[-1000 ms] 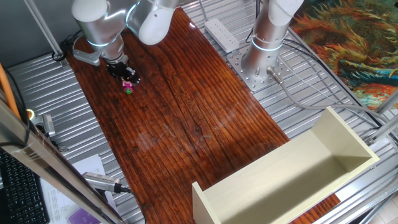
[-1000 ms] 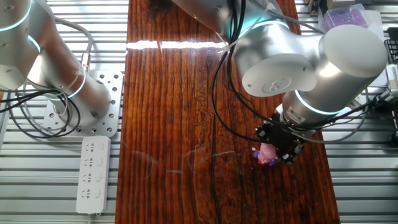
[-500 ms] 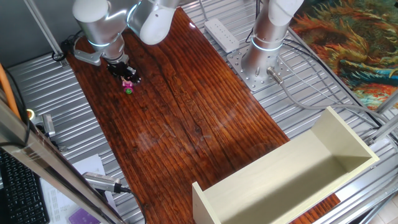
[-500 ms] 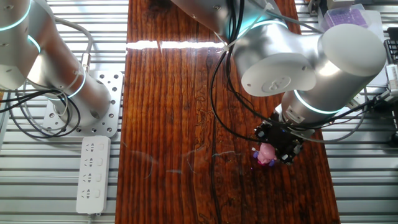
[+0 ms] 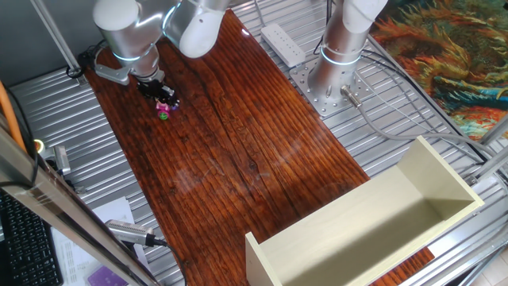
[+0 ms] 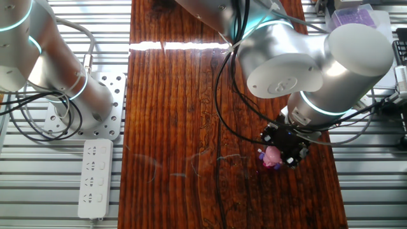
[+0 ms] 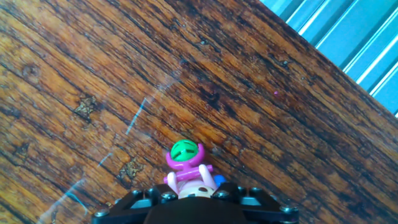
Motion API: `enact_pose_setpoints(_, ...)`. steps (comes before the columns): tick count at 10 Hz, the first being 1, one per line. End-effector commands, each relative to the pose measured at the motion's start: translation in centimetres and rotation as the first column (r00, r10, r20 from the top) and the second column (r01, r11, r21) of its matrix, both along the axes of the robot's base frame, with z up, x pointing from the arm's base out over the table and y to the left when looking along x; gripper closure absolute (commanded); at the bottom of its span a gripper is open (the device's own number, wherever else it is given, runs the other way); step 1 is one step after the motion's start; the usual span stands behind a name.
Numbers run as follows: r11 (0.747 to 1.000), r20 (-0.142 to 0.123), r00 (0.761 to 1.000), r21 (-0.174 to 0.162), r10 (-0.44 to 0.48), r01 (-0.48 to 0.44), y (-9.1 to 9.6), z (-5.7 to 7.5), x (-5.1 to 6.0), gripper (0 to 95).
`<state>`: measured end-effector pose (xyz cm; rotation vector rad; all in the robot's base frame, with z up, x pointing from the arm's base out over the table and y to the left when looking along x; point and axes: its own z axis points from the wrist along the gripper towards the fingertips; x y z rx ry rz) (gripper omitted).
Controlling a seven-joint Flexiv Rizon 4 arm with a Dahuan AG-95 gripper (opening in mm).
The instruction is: Put the object on the shelf
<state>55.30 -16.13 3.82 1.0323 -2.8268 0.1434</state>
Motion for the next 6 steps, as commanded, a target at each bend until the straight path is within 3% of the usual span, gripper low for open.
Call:
enact_pose_setpoints(1,1.0,0.002,1.0,0.001,-0.007,0.007,0.0,0.1,0.0,95.0)
enact_pose_setpoints(3,1.0,0.002,1.0,0.009,-0.012,0.012,-0.1,0.8,-0.1,95.0)
enact_pose_setpoints(5,0.999,0.007,0.999,0.012,-0.045,0.045,0.0,2.8,0.1,95.0)
enact_pose_setpoints(6,0.994,0.016,0.994,0.01,-0.111,0.11,0.4,4.3,0.0,95.0)
